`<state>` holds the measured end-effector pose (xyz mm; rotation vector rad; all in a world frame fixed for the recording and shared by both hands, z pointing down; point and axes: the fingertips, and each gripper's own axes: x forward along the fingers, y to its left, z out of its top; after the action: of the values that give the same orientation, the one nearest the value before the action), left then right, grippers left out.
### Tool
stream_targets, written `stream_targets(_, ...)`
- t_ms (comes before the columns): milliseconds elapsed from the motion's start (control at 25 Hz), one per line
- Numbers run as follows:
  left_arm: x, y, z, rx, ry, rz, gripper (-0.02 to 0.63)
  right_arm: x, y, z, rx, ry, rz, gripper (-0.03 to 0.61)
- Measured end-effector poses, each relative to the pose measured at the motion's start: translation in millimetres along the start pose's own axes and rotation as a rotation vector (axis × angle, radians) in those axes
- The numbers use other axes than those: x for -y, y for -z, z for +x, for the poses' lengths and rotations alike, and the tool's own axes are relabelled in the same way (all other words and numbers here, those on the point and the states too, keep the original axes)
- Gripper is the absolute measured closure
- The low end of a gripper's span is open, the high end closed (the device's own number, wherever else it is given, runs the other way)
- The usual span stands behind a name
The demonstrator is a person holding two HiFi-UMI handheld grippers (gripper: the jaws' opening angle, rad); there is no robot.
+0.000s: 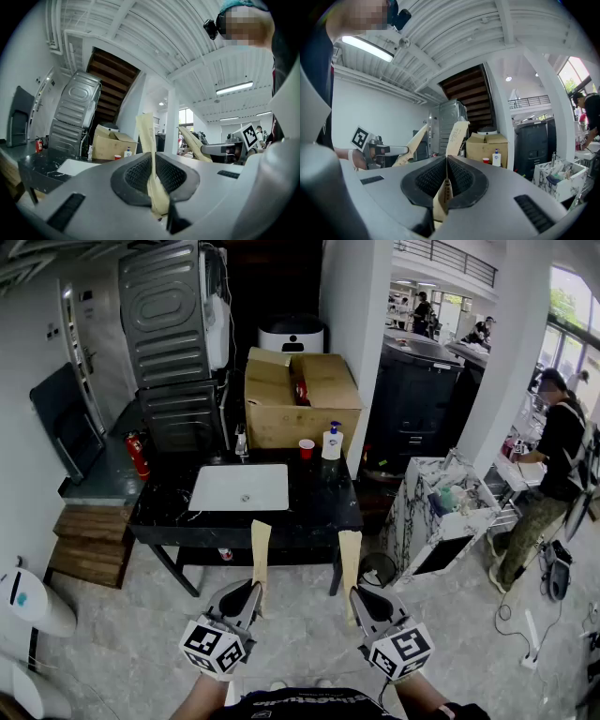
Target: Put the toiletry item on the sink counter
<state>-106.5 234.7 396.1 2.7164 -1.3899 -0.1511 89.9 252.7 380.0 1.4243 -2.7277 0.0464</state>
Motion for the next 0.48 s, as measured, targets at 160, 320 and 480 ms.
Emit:
stream_targets(160, 2.5, -0.2, -2.6, -0.001, 0.004, -0.007, 0.577, -1.2, -2.6, -2.3, 0.003, -0.003, -0.005, 0.537)
stream_targets(320, 1.5, -0.5, -3.6, -0.001, 0.005, -0.005, 0.577, -3.8, -3.5, -1.2, 0.001, -0.006, -0.01, 0.538)
stream_targets(480, 1.6, 0.3, -4.8, 0.003, 0.011, -0.023, 0.577, -8.7, -2.5, 0.1, 0.001, -0.018, -0.021, 0.538)
